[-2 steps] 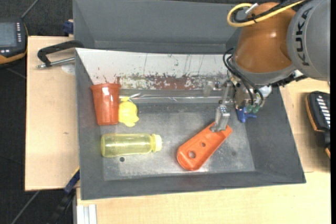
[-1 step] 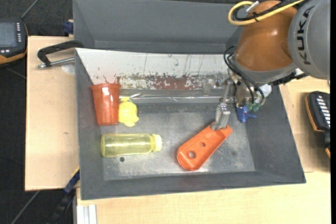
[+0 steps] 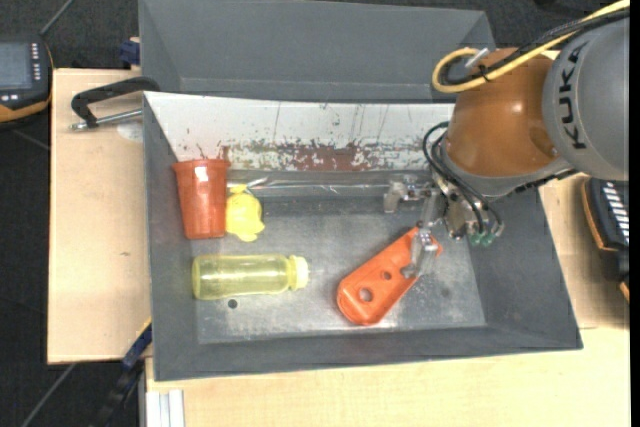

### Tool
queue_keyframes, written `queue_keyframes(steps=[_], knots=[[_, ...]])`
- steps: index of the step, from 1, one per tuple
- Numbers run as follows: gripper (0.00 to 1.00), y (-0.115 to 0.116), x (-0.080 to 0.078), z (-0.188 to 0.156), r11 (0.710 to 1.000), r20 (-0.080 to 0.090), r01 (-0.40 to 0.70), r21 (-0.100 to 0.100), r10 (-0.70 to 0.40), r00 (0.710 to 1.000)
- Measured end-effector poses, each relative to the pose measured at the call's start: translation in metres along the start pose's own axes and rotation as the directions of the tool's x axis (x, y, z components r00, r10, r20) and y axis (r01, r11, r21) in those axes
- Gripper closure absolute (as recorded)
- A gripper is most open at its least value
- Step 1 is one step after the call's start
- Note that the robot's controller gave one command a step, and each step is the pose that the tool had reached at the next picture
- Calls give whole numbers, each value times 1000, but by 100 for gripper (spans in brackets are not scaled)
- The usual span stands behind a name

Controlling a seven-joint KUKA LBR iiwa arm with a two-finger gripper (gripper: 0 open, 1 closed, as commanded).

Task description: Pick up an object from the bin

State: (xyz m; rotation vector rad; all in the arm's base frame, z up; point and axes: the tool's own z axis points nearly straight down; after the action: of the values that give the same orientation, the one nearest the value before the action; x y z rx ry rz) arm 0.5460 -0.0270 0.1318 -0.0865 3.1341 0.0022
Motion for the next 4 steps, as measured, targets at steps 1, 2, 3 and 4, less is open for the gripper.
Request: queue_keyframes(steps=[1,2,3,4], knots=[[0,-4,19,57,987,-3,161,-1,-161,987],[100,6,3,61,980,7,198,0,-198,980],[100,6,3,61,980,7,198,0,-198,980],[100,8,7,55,980,2,198,-1,-198,980]])
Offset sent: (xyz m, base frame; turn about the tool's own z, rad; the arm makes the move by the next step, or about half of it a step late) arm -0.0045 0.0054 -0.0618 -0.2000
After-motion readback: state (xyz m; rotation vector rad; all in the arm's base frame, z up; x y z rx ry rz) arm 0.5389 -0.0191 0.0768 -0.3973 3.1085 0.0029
